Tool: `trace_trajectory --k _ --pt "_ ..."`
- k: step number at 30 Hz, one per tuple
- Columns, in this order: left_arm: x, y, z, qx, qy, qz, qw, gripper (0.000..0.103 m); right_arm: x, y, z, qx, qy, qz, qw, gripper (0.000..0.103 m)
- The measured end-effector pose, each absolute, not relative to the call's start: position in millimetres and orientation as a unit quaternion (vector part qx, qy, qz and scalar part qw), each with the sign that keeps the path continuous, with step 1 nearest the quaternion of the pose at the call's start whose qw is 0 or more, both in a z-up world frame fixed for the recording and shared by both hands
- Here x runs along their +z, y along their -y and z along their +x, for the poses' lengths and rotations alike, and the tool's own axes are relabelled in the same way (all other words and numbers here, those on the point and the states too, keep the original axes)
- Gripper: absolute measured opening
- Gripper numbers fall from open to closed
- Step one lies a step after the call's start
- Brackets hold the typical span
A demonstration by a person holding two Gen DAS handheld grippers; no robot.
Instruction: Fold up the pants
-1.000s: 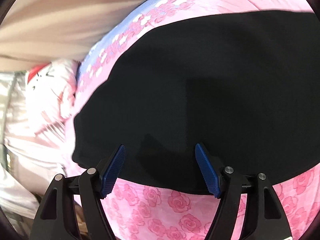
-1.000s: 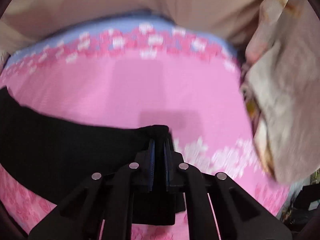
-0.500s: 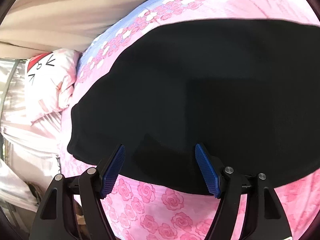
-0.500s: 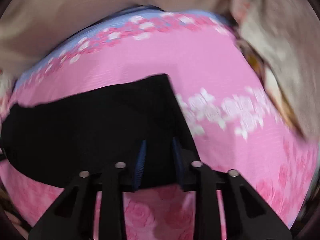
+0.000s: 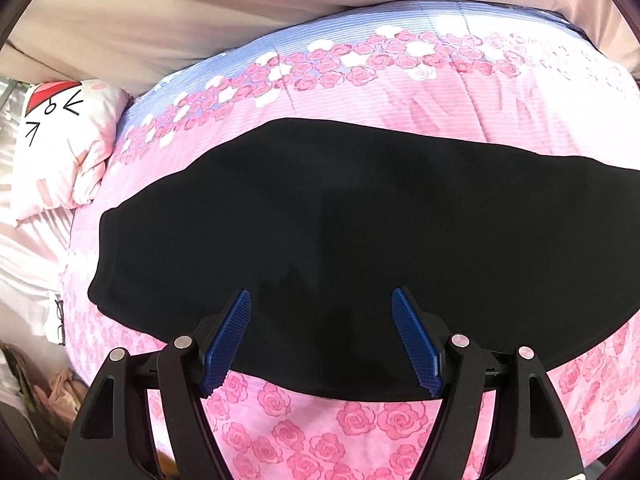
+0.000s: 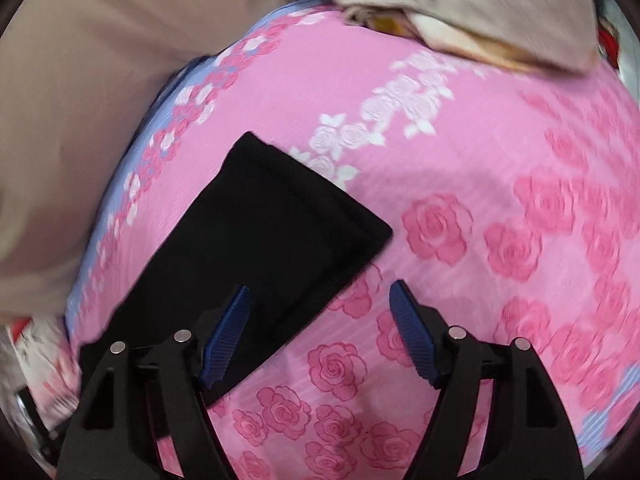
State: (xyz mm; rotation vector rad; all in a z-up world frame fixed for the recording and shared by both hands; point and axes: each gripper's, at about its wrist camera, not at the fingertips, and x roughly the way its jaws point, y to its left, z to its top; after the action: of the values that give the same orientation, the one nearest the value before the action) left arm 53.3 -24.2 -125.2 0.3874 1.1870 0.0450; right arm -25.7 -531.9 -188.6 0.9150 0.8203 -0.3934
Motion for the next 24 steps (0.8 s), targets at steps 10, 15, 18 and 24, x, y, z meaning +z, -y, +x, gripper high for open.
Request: trace_trajectory --k 10,15,18,24 --pt "-122.6 14.6 50.2 0.036 -0.558 0.2 0.804 0.071 -201.0 544.8 -43.0 -0.18 -0.288 0.528 0.779 0.073" --pt "-136.1 1.9 49.6 0.05 -0.583 0.206 0.784 0.071 -206.6 553.1 -30.1 -0.123 -0.255 0.552 0.784 0.069" --pt "-141.0 -2.6 48.5 0.054 -0.595 0.204 0.776 0.071 -205.6 562.9 -19.6 -0.104 -0.231 0.564 0.786 0.069" --pt "-146.1 3.8 47.4 0.052 -0.597 0.223 0.769 0.071 -202.2 554.9 7.1 -0.071 -0.258 0.525 0.808 0.054"
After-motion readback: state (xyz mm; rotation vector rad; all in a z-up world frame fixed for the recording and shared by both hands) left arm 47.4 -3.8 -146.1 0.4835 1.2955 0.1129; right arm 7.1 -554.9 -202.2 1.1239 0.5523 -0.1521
